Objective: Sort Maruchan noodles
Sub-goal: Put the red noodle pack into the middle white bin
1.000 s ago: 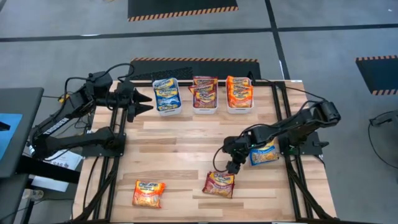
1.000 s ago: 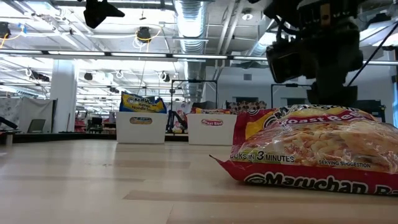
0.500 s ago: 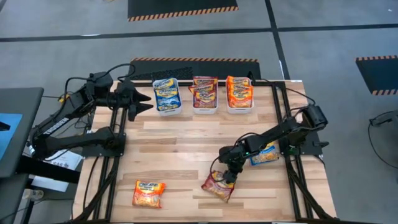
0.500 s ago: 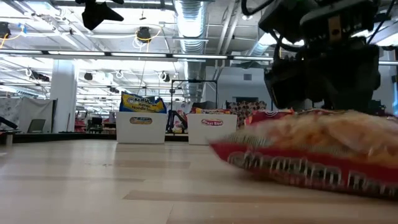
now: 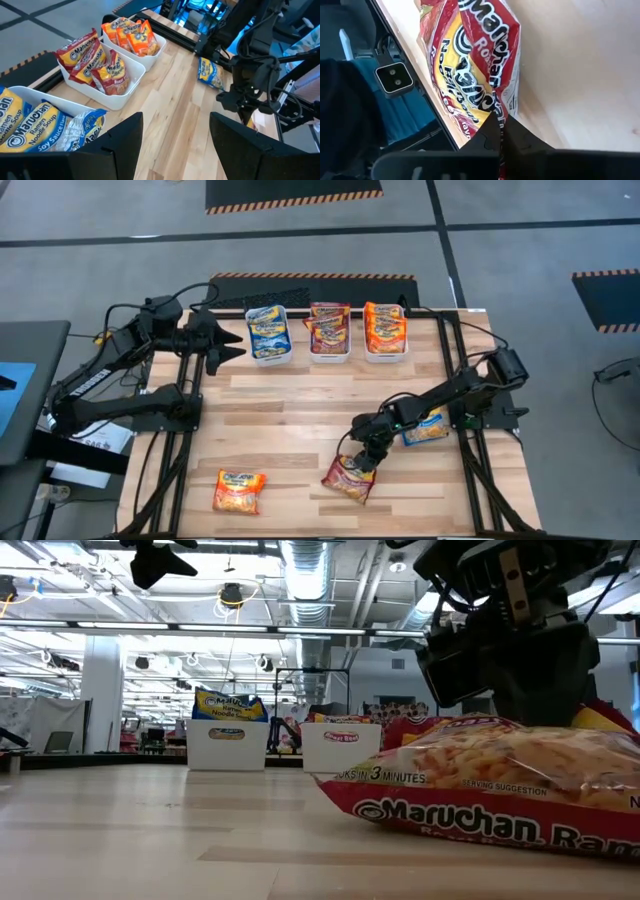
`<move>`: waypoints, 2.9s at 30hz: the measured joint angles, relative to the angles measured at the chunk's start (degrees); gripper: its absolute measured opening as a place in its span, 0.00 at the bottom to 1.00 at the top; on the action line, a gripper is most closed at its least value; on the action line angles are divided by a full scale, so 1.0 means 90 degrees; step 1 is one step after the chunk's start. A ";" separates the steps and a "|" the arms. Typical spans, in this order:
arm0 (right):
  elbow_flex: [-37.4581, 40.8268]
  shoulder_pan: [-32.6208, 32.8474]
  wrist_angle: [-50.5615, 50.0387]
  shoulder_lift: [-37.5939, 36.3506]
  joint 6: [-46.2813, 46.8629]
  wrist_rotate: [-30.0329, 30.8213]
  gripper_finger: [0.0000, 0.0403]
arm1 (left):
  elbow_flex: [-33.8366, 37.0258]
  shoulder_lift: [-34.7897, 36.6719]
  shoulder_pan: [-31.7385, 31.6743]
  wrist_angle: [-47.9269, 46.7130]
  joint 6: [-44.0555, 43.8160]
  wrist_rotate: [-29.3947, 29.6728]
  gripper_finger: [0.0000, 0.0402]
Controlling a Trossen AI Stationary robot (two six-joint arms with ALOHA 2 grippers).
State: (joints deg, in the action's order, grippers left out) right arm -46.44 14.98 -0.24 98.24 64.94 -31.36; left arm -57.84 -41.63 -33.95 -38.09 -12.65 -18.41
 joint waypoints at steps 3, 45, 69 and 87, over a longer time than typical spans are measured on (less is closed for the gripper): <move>-0.0022 0.0000 0.0070 0.0000 0.0023 0.0006 0.02 | -0.0001 0.0000 0.0001 0.0000 0.0000 0.0000 0.53; -0.5076 -0.4246 -0.5422 -0.0002 -0.6564 0.0629 0.01 | 0.0000 0.0000 0.0001 0.0000 0.0108 0.0347 0.53; -0.5319 -0.6255 -0.4929 0.0879 -1.0176 -0.0708 0.01 | -0.0001 -0.0002 0.0000 0.0005 -0.0075 0.2335 0.53; -0.5336 -0.6081 -0.5609 0.1305 -1.1108 -0.0355 0.01 | 0.0000 -0.0002 0.0000 0.0025 -0.0337 0.2977 0.53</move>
State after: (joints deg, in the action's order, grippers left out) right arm -94.45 -39.74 -50.72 109.98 -35.03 -34.56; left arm -57.84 -41.65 -33.95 -37.86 -15.68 8.38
